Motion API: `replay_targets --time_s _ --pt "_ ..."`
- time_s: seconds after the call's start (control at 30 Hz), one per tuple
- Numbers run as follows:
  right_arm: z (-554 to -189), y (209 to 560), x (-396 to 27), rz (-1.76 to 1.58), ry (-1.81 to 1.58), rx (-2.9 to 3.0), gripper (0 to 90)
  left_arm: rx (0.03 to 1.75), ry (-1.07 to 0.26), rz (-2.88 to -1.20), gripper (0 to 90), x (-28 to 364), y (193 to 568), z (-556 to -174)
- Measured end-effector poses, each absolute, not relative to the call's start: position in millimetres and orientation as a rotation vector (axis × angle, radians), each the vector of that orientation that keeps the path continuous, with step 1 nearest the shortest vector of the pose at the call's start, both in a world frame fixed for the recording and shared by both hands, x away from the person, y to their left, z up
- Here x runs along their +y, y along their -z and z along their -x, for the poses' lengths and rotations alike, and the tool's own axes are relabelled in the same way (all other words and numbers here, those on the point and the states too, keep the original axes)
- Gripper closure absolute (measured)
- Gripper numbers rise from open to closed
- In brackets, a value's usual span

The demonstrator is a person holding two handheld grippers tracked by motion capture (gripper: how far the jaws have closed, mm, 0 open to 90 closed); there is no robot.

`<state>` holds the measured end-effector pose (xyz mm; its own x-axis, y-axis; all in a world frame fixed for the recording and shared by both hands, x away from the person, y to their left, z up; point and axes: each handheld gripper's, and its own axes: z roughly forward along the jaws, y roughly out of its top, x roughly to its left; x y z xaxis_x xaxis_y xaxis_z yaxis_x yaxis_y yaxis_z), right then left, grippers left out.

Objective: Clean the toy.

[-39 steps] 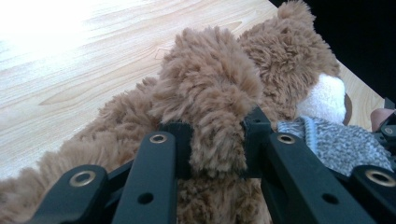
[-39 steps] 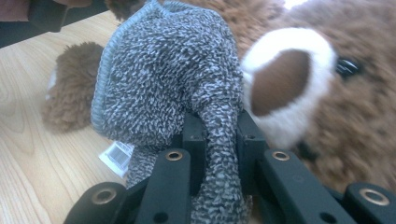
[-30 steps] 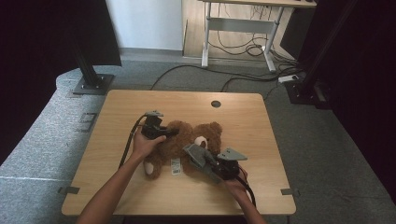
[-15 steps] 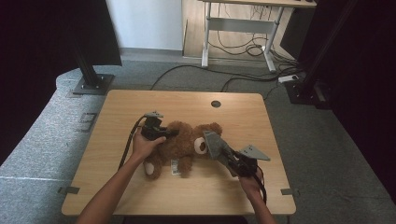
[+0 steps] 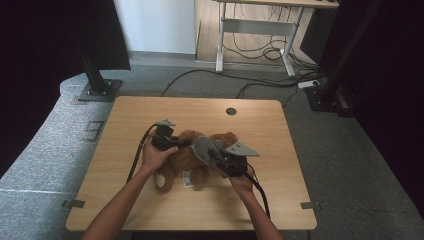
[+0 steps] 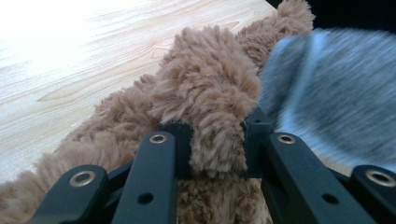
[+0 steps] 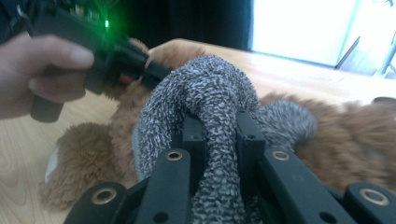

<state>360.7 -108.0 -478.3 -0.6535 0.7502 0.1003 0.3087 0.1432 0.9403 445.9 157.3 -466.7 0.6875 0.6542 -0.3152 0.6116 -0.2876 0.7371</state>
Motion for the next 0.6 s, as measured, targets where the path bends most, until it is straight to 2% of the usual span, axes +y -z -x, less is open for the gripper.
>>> replay_targets --time_s 0.27,0.6 --pt "-359.6 480.5 -111.1 -1.018 -1.491 2.044 78.1 0.971 -0.058 -1.989 71.5 156.5 466.3 -445.4" --pt "-360.4 487.8 -166.2 -1.197 -1.417 1.928 78.2 0.960 -0.061 -1.975 71.5 158.4 467.9 -442.2"
